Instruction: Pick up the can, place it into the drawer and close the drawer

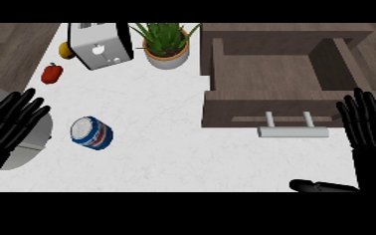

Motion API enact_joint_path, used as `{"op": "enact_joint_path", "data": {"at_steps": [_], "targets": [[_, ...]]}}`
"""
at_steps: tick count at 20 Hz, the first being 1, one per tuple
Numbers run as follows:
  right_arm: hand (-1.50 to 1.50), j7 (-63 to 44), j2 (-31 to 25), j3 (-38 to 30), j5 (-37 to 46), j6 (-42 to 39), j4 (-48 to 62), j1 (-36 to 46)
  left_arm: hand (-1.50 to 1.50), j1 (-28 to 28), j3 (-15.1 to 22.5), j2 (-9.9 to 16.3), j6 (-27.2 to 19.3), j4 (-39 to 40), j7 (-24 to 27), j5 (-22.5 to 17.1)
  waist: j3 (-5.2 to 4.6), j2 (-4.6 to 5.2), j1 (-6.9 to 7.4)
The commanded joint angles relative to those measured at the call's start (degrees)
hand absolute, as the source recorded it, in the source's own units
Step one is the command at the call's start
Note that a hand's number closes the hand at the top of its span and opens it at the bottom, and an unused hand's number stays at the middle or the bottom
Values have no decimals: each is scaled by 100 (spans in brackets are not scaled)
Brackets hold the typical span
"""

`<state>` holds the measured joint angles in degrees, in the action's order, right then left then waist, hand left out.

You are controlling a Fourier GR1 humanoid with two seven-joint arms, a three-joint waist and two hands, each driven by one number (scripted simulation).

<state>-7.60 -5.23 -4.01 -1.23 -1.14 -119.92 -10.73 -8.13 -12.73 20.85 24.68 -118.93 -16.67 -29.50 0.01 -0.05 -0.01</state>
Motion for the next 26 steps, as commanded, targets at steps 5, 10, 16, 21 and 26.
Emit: {"op": "enact_joint_path", "data": {"at_steps": [5,10,16,21,26], "targets": [[-150,383,257,152,186,-141,159,-395,-150,131,28,-440,156,511,128,574,-1,2,-8],[-150,186,157,16,223,-168,246,37,-150,452,-75,-480,389,1182,377,739,-2,7,-2],[-150,425,76,-350,-114,-557,110,-429,-150,515,1,-733,634,1995,1263,1577,-2,5,-24],[-150,786,284,-410,-38,-605,53,-731,-150,849,-87,-727,415,2066,1031,1569,0,1,-24],[-150,865,-44,-934,-491,-1091,336,-711,-150,590,69,-924,447,2314,1440,2004,0,0,-18]]}}
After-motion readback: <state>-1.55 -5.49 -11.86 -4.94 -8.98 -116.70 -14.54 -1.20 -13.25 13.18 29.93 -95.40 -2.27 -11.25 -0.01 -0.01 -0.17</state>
